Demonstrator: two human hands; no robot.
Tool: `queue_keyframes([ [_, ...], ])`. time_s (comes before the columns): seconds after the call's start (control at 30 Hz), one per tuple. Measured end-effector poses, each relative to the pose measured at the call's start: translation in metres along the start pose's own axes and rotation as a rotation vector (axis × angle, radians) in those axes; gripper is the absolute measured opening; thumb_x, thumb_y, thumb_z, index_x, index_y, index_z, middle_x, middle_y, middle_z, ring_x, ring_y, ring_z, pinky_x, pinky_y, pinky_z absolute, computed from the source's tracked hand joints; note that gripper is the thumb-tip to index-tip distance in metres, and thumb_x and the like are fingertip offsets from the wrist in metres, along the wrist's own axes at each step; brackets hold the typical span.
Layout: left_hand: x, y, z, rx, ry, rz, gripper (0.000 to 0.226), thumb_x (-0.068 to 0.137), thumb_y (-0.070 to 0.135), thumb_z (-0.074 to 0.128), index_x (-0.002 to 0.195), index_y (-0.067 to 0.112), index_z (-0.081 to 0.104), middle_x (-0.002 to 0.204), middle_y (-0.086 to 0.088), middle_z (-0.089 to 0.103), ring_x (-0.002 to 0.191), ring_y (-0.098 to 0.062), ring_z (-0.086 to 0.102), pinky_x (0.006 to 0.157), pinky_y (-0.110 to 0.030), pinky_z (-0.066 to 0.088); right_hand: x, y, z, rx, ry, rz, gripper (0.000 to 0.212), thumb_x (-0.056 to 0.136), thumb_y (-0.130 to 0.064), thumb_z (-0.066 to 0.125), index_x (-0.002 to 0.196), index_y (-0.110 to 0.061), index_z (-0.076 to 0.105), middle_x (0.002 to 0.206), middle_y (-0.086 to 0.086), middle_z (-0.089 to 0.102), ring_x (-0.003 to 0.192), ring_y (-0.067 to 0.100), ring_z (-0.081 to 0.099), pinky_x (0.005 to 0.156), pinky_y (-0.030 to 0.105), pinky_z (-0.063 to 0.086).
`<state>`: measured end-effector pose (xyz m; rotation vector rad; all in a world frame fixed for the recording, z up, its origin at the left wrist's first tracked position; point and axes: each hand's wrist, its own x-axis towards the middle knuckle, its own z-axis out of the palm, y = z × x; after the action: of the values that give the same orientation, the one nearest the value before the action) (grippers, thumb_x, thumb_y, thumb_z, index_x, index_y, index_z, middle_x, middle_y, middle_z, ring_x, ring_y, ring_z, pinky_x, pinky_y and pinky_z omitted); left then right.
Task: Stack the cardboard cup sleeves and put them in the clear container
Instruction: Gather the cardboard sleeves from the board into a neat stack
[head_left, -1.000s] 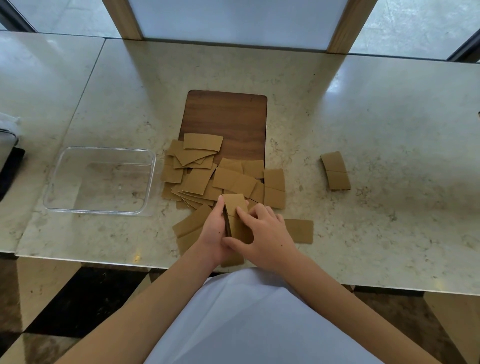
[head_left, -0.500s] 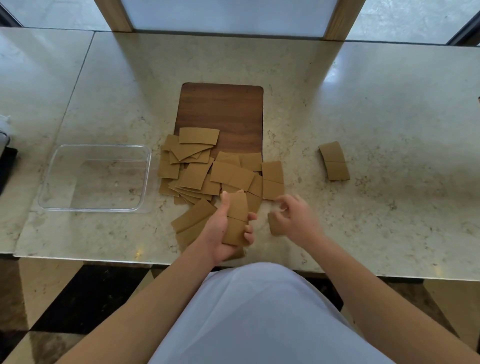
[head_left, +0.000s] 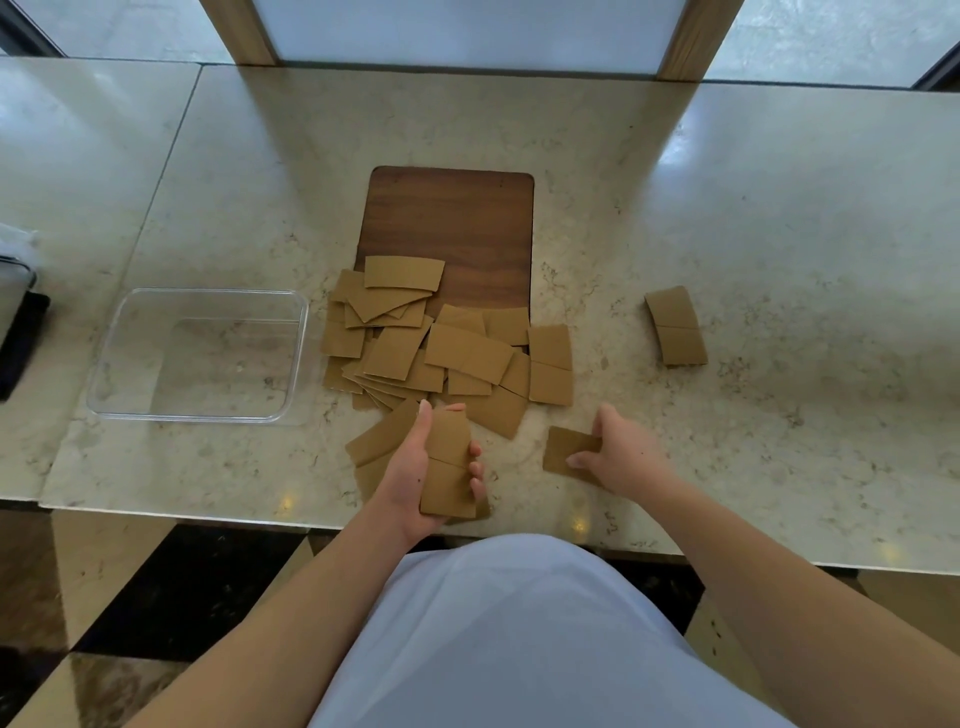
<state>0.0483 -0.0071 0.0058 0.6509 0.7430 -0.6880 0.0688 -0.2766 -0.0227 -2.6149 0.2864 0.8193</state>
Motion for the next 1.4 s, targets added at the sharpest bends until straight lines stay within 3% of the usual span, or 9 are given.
queue_keyframes([
  [0.07, 0.001, 0.002, -0.004, -0.002, -0.001, -0.005, 0.050, 0.095, 0.068, 0.054, 0.118, 0.028, 0.070, 0.087, -0.013, 0.063, 0.068, -0.023, 0.057, 0.057, -0.032, 0.050, -0.001, -0.002, -0.002, 0.085, -0.089, 0.023, 0.040, 0.085, -0.041, 0.081, 0.096, -0.023, 0.047, 0.090, -0.004, 0.057, 0.076, 0.011, 0.053, 0.058, 0.027, 0.038],
  [0.3, 0.001, 0.008, -0.015, 0.009, -0.005, -0.023, 0.049, 0.094, 0.068, 0.055, 0.119, 0.029, 0.072, 0.090, -0.014, 0.064, 0.072, -0.025, 0.060, 0.061, -0.034, 0.051, -0.018, -0.020, -0.007, 0.621, -0.228, 0.049, 0.034, 0.090, -0.029, 0.080, 0.118, -0.028, 0.059, 0.109, -0.004, 0.066, 0.094, 0.014, 0.065, 0.067, 0.026, 0.049],
  [0.43, 0.000, 0.006, -0.011, 0.008, 0.004, -0.043, 0.050, 0.095, 0.068, 0.054, 0.120, 0.028, 0.072, 0.090, -0.015, 0.063, 0.073, -0.026, 0.060, 0.060, -0.035, 0.053, -0.029, -0.042, -0.021, 0.700, -0.188, -0.098, 0.003, 0.096, -0.029, 0.073, 0.097, -0.027, 0.071, 0.092, -0.007, 0.072, 0.087, 0.013, 0.069, 0.069, 0.021, 0.050],
  [0.6, 0.002, 0.010, -0.006, -0.008, 0.013, -0.073, 0.055, 0.096, 0.069, 0.050, 0.129, 0.027, 0.062, 0.089, -0.016, 0.062, 0.072, -0.027, 0.059, 0.060, -0.036, 0.054, -0.039, -0.075, -0.030, 0.466, 0.141, -0.280, 0.021, 0.090, -0.045, 0.075, 0.082, -0.026, 0.069, 0.079, -0.004, 0.055, 0.071, 0.009, 0.050, 0.063, 0.029, 0.039],
  [0.73, 0.000, 0.012, -0.004, -0.058, 0.026, -0.106, 0.071, 0.092, 0.072, 0.056, 0.139, 0.018, 0.055, 0.091, -0.016, 0.064, 0.073, -0.028, 0.063, 0.062, -0.037, 0.056, -0.050, -0.094, -0.032, 0.406, 0.340, -0.632, 0.011, 0.089, -0.024, 0.080, 0.084, -0.015, 0.076, 0.065, -0.012, 0.055, 0.059, 0.006, 0.048, 0.059, 0.026, 0.042],
  [1.0, -0.004, 0.015, -0.007, -0.079, -0.099, 0.041, 0.055, 0.095, 0.064, 0.058, 0.133, 0.023, 0.058, 0.110, -0.016, 0.069, 0.089, -0.034, 0.068, 0.077, -0.050, 0.058, -0.061, -0.114, -0.003, 0.058, 0.352, -0.874, 0.012, 0.086, 0.003, 0.070, 0.088, -0.008, 0.074, 0.079, 0.006, 0.070, 0.071, 0.027, 0.060, 0.060, 0.047, 0.054],
  [1.1, -0.008, 0.016, -0.011, -0.089, -0.142, 0.032, 0.042, 0.099, 0.052, 0.059, 0.118, 0.020, 0.077, 0.113, -0.018, 0.070, 0.096, -0.034, 0.068, 0.087, -0.050, 0.057, -0.059, -0.115, 0.001, 0.017, 0.314, -0.893, 0.015, 0.093, -0.004, 0.067, 0.098, -0.011, 0.079, 0.093, 0.008, 0.074, 0.082, 0.029, 0.061, 0.070, 0.048, 0.056],
  [1.23, -0.012, 0.016, -0.016, -0.119, -0.109, 0.073, 0.026, 0.100, 0.029, 0.057, 0.111, 0.027, 0.081, 0.108, -0.020, 0.073, 0.086, -0.032, 0.071, 0.077, -0.047, 0.060, -0.059, -0.111, 0.005, 0.059, 0.215, -0.875, 0.035, 0.098, -0.009, 0.048, 0.117, -0.012, 0.076, 0.115, 0.007, 0.070, 0.102, 0.027, 0.060, 0.087, 0.040, 0.054],
  [1.4, -0.015, 0.024, -0.030, -0.253, -0.056, 0.137, 0.047, 0.102, 0.013, 0.051, 0.132, 0.047, 0.063, 0.093, -0.017, 0.064, 0.073, -0.026, 0.060, 0.068, -0.042, 0.055, -0.043, -0.098, 0.016, 0.242, 0.188, -0.434, 0.030, 0.102, -0.008, 0.054, 0.130, -0.014, 0.063, 0.121, -0.002, 0.060, 0.102, 0.014, 0.061, 0.087, 0.027, 0.052],
])
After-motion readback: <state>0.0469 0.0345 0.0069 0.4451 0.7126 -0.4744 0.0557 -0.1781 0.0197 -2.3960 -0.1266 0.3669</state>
